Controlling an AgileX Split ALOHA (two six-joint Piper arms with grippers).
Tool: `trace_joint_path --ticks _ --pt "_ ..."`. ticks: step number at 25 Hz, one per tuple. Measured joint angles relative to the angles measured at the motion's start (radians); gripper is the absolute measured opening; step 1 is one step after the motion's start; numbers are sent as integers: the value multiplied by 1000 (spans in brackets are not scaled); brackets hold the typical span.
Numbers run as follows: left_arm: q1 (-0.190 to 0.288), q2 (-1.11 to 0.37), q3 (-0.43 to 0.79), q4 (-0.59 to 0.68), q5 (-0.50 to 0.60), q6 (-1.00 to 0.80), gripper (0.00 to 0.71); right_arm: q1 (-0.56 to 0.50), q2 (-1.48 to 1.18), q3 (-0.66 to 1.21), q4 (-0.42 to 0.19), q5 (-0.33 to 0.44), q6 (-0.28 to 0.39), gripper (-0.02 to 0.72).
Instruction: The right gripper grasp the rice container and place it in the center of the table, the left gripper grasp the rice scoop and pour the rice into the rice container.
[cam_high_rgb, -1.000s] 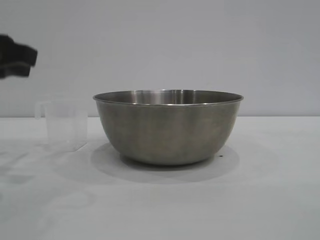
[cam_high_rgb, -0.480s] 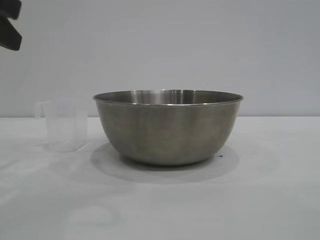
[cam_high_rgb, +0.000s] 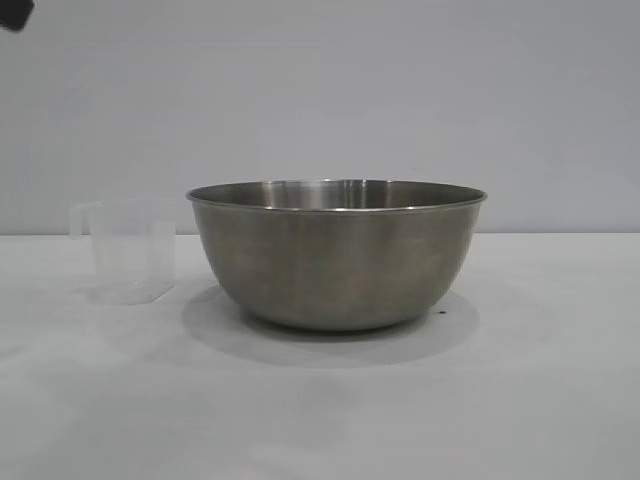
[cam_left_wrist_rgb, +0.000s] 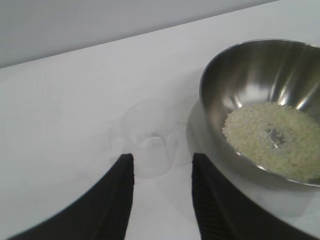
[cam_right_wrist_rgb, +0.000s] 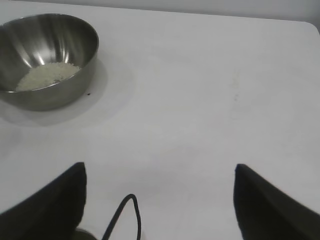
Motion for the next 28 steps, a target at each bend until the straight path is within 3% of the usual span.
trace_joint_path --ticks 3,5,8,9,19,23,28 --pt "0 -73 -34 31 136 0 481 0 0 0 0 0 0 543" --pt "0 -99 -46 41 183 0 510 0 0 0 0 0 0 543" --pt "0 -171 -66 62 292 -2 496 0 0 0 0 0 0 543" --pt "0 -203 -70 69 336 -2 538 0 0 0 0 0 0 543" --pt "0 -468 -70 210 762 -102 522 0 0 0 0 0 0 543" --pt "0 -558 -66 217 860 -123 522 0 0 0 0 0 0 543" --pt "0 -680 -15 219 903 -139 522 0 0 0 0 0 0 543"
